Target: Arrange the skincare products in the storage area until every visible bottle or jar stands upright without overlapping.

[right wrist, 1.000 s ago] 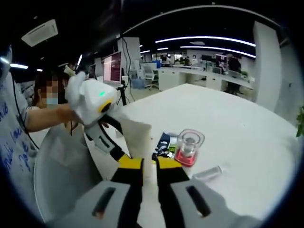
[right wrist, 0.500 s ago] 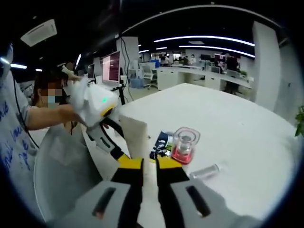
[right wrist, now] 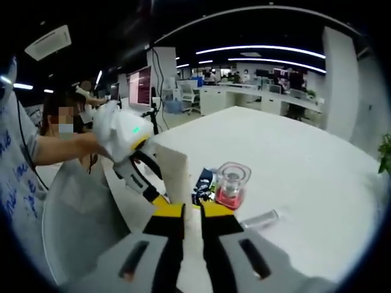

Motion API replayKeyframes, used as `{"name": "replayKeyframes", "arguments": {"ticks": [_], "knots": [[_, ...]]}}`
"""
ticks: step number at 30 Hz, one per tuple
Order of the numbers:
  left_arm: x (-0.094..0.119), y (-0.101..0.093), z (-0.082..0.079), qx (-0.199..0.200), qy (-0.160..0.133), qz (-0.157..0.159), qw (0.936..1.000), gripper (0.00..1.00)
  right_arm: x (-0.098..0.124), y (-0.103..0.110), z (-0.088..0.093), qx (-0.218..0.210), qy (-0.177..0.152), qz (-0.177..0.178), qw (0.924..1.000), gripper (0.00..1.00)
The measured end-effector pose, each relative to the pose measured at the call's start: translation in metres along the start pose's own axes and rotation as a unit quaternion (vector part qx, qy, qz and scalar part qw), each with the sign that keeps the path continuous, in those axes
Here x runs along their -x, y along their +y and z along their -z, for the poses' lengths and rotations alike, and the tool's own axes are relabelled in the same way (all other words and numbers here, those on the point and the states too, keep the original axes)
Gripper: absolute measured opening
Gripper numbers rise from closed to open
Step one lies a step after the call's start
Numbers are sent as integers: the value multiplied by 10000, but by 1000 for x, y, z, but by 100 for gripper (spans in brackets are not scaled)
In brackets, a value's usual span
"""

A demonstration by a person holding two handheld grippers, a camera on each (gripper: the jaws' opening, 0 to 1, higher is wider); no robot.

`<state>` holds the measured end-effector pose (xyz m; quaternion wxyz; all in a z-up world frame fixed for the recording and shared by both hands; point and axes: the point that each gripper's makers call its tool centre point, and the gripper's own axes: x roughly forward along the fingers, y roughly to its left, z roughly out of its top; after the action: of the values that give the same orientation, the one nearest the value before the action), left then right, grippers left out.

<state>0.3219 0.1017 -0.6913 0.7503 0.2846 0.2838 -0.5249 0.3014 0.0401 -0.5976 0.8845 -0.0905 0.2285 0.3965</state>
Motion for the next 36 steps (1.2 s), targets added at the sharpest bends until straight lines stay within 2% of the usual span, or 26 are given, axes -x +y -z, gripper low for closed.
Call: {"name": "replayKeyframes", "arguments": {"ticks": [36], "knots": [[-23,16,-15,-799,165,383,9959,19,9,-16,8,-224,4,276,9994,10]]}}
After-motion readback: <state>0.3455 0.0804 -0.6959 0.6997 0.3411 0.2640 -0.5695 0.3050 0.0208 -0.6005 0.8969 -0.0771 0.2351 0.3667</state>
